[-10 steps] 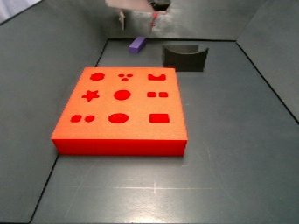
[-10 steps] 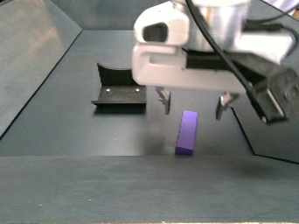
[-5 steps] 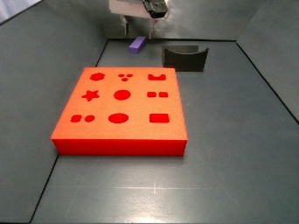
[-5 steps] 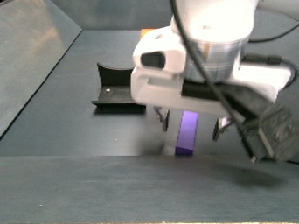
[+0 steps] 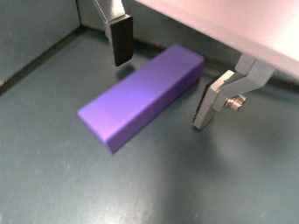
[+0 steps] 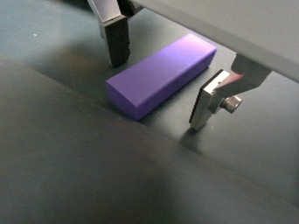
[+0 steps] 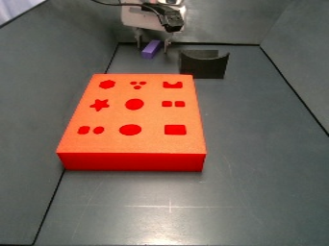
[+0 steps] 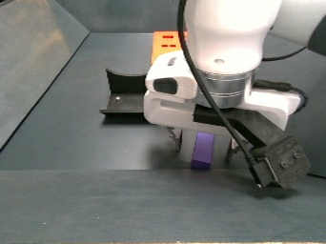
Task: Pick up the rectangle object. Move up. Place the rectangle object on the fixture. Regrasp the rectangle object. Move to above the board. Insert the rectangle object.
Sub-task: Pick up the rectangle object.
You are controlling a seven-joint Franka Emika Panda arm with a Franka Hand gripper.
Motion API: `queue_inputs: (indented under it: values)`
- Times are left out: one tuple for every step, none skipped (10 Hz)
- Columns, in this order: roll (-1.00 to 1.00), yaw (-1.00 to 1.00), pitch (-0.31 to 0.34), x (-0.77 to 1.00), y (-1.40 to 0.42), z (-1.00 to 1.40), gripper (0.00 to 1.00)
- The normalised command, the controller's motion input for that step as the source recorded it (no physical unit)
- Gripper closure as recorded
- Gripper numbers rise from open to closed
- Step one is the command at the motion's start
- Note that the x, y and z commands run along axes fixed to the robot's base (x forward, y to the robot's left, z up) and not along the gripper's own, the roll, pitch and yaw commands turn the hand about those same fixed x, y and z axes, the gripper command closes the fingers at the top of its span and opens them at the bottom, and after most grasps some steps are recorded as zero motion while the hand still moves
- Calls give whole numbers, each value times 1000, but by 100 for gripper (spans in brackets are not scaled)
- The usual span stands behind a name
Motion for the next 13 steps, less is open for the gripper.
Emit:
queue_inputs:
  values:
    - [-11, 0, -124, 0, -63, -214, 0]
    - [0, 0, 0, 0, 0, 0, 0]
    - [0, 0, 0, 0, 0, 0, 100]
    - [0, 0, 0, 0, 0, 0, 100]
    - [0, 0, 0, 0, 0, 0, 100]
    - [0, 0, 0, 0, 0, 0, 100]
    - [0, 0, 0, 0, 0, 0, 100]
    - [0, 0, 0, 0, 0, 0, 100]
    - [0, 0, 0, 0, 0, 0, 100]
    - [0, 0, 0, 0, 0, 0, 100]
    - [0, 0, 0, 0, 0, 0, 100]
    - [0, 0, 0, 0, 0, 0, 100]
    - [0, 0, 0, 0, 0, 0, 100]
